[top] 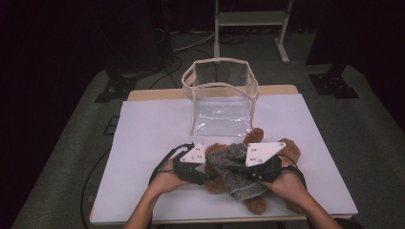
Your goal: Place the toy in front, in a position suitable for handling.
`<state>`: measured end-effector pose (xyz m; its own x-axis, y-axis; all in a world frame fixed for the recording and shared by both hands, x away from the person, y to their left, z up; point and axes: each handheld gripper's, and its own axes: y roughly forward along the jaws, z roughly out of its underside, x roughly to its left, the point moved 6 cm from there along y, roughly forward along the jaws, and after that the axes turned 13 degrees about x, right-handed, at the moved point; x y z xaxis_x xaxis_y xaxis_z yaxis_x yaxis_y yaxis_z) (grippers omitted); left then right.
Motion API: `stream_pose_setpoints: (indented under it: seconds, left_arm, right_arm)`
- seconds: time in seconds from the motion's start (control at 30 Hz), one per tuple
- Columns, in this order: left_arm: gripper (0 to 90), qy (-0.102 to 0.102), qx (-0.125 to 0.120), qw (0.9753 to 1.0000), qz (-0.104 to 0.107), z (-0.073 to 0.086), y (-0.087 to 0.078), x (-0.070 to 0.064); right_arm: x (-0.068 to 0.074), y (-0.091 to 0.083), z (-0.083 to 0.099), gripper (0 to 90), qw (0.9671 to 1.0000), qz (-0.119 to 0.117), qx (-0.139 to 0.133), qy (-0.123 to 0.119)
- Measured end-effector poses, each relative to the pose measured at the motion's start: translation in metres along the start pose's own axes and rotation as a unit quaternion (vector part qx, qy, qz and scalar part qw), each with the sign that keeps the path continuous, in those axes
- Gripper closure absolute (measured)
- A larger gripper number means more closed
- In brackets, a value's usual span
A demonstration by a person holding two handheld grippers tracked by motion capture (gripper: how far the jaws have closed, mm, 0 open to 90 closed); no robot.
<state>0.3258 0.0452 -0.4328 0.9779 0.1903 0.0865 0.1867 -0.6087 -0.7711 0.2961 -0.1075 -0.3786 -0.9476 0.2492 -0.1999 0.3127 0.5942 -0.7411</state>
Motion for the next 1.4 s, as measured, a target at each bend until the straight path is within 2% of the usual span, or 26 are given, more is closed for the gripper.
stream_pose_setpoints:
  seconds: [0.07, 0.1, 0.2, 0.33, 0.47, 0.57, 0.67, 0.73, 0.8, 0.87, 0.93, 1.03, 1.13, 1.2, 1.3, 1.4]
  left_arm:
    - [46.9, -0.001, 0.000, 1.0000, 0.000, 0.001, -0.001, 0.000]
    - [46.9, 0.002, -0.001, 1.0000, 0.000, 0.001, -0.002, 0.000]
    - [46.9, 0.001, -0.006, 1.0000, -0.003, 0.000, -0.005, 0.000]
    - [46.9, 0.000, -0.005, 1.0000, -0.001, -0.001, -0.001, -0.001]
    - [47.3, 0.003, -0.003, 1.0000, 0.005, -0.001, 0.000, -0.002]
    - [47.6, 0.006, -0.002, 0.9999, 0.008, 0.000, 0.001, -0.003]
    - [47.6, 0.007, -0.002, 0.9999, 0.012, 0.002, 0.000, -0.005]
    - [47.5, 0.007, -0.003, 0.9999, 0.014, 0.003, -0.001, -0.006]
    - [47.9, 0.006, -0.004, 0.9998, 0.018, 0.003, -0.004, -0.006]
    - [47.8, 0.004, -0.010, 0.9999, 0.013, 0.001, -0.008, -0.005]
    - [47.2, 0.000, -0.023, 0.9997, 0.013, -0.002, -0.011, -0.004]
    - [47.7, 0.004, -0.016, 0.9997, 0.017, -0.003, -0.005, -0.007]
    - [48.5, 0.006, -0.012, 0.9997, 0.019, -0.003, -0.002, -0.008]
    - [49.2, 0.008, -0.013, 0.9997, 0.021, -0.003, -0.002, -0.009]
    - [49.4, 0.012, -0.014, 0.9995, 0.024, -0.003, -0.002, -0.012]
    - [48.7, 0.012, -0.013, 0.9996, 0.022, 0.000, -0.002, -0.013]
  right_arm:
    - [-0.003, 0.006, 0.004, 79.8, 0.9999, -0.006, 0.012, 0.000]
    - [-0.004, 0.007, 0.009, 79.8, 0.9999, -0.011, 0.010, 0.007]
    - [-0.005, 0.002, 0.020, 79.9, 0.9996, -0.016, 0.003, 0.022]
    - [-0.006, -0.006, 0.031, 79.8, 0.9990, -0.021, 0.020, 0.033]
    - [-0.017, -0.013, 0.019, 79.8, 0.9993, -0.013, 0.014, 0.031]
    - [-0.031, -0.010, 0.003, 79.8, 0.9991, -0.021, 0.007, 0.035]
    - [-0.040, 0.001, -0.002, 79.8, 0.9989, -0.025, 0.024, 0.031]
    - [-0.043, 0.009, 0.003, 79.8, 0.9978, -0.039, 0.037, 0.039]
    - [-0.042, 0.012, 0.013, 79.8, 0.9966, -0.053, 0.037, 0.051]
    - [-0.038, 0.009, 0.020, 79.8, 0.9958, -0.060, 0.032, 0.061]
    - [-0.035, 0.006, 0.026, 79.8, 0.9959, -0.057, 0.037, 0.060]
    - [-0.032, 0.002, 0.033, 79.8, 0.9951, -0.058, 0.050, 0.063]
    - [-0.033, -0.001, 0.028, 79.6, 0.9958, -0.053, 0.046, 0.058]
    - [-0.034, 0.000, 0.017, 79.6, 0.9965, -0.053, 0.037, 0.053]
    - [-0.035, 0.012, -0.002, 79.6, 0.9970, -0.054, 0.034, 0.044]
    - [-0.038, 0.027, -0.008, 79.7, 0.9960, -0.060, 0.052, 0.041]
